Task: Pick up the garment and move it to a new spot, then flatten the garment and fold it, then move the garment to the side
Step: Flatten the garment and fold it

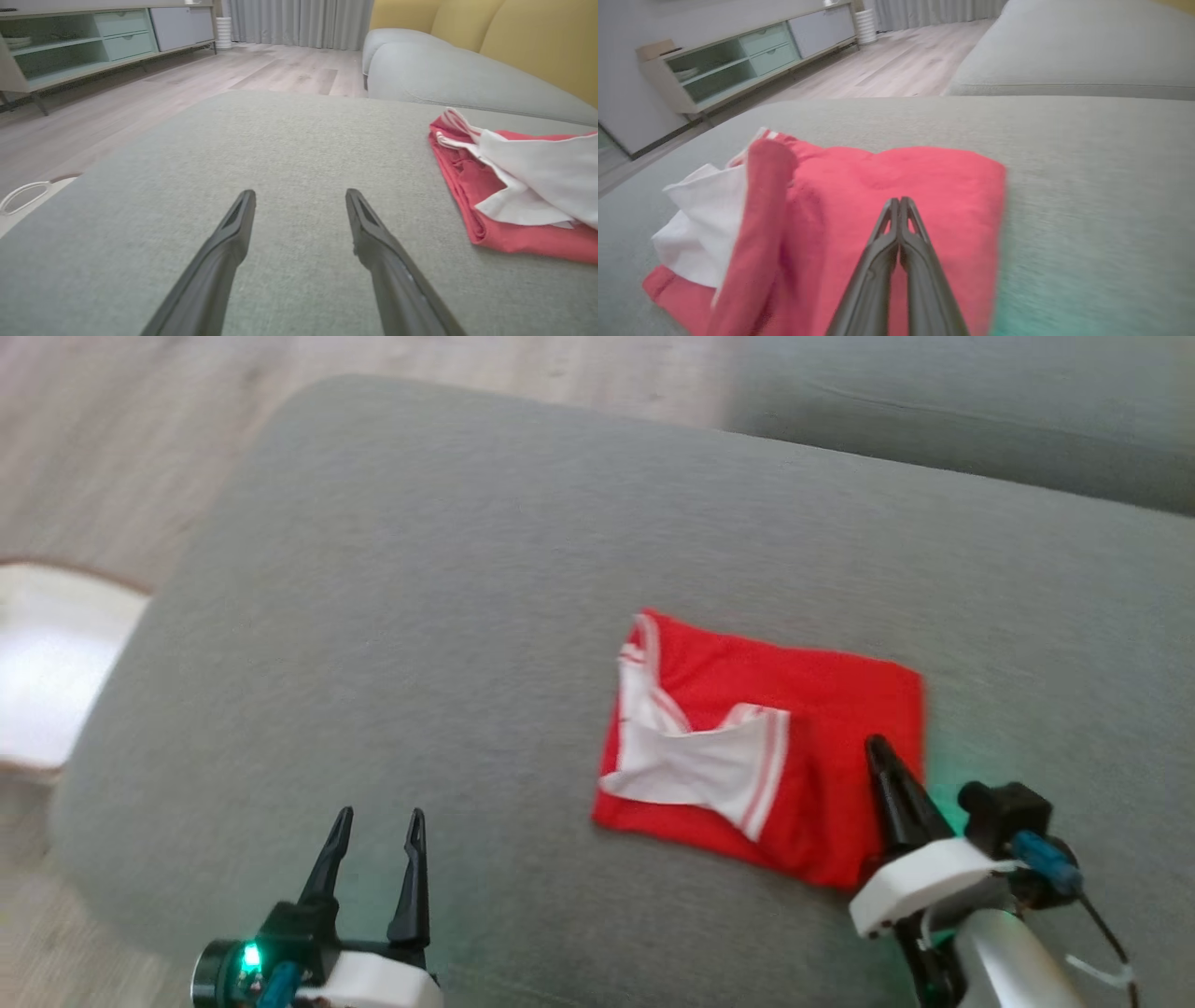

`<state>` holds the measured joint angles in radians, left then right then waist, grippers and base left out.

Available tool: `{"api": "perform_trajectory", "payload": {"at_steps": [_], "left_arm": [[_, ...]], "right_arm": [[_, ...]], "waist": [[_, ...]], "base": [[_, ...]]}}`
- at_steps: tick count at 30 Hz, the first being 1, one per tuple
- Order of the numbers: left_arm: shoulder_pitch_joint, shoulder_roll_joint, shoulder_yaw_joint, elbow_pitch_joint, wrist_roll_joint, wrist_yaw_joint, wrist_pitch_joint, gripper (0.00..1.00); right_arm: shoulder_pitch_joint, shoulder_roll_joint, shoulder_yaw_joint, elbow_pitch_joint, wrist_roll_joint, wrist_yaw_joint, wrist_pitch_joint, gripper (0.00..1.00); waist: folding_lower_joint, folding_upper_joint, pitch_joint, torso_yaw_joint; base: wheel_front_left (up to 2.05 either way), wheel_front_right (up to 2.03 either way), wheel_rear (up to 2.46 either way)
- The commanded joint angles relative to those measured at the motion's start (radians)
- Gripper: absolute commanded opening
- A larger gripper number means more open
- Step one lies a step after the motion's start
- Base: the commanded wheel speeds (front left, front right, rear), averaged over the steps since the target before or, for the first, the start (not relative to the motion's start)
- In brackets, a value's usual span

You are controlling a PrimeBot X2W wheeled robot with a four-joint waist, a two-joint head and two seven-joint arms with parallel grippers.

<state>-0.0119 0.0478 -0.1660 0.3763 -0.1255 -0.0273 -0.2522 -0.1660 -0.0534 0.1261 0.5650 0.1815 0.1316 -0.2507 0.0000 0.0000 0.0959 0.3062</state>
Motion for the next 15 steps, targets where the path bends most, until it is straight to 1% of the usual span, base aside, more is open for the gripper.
{"api": "perform_trajectory", "payload": {"at_steps": [1,3,5,8,9,11,15], "left_arm": [[-0.008,0.002,0.027,-0.024,-0.01,0.001,-0.01,1.0],[-0.001,0.002,0.031,-0.023,-0.01,0.001,-0.01,1.0],[0.005,0.002,0.034,-0.022,-0.009,0.004,-0.01,1.0],[0.011,0.002,0.043,-0.026,-0.011,0.004,-0.01,1.0],[0.013,0.002,0.046,-0.028,-0.012,0.006,-0.01,1.0],[0.015,0.002,0.05,-0.033,-0.014,0.009,-0.01,1.0],[0.013,0.002,0.055,-0.041,-0.016,0.01,-0.01,1.0]], "right_arm": [[-0.053,0.003,0.047,-0.008,0.011,-0.001,-0.011,0.0],[-0.061,0.003,0.101,0.006,0.026,-0.001,-0.011,0.0],[-0.068,0.003,0.188,-0.007,0.042,-0.001,-0.011,0.0],[-0.076,0.003,0.323,-0.036,0.081,-0.001,-0.011,0.0],[-0.08,0.003,0.351,-0.046,0.091,-0.001,-0.011,0.0],[-0.085,0.003,0.374,-0.061,0.112,-0.001,-0.011,0.0],[-0.099,0.003,0.352,-0.068,0.11,-0.001,-0.011,0.0]], "waist": [[0.0,0.0,0.003,0.091],[0.0,0.0,0.001,0.118],[0.0,0.0,-0.001,0.135],[0.0,0.0,-0.002,0.14],[0.0,0.0,-0.002,0.136],[0.0,0.0,-0.002,0.119],[0.0,0.0,0.001,0.052]], "base": [[0.0,0.0,0.0],[0.0,0.0,0.0],[0.0,0.0,0.0],[0.0,0.0,0.0],[0.0,0.0,0.0],[0.0,0.0,0.0],[0.0,0.0,0.0]]}}
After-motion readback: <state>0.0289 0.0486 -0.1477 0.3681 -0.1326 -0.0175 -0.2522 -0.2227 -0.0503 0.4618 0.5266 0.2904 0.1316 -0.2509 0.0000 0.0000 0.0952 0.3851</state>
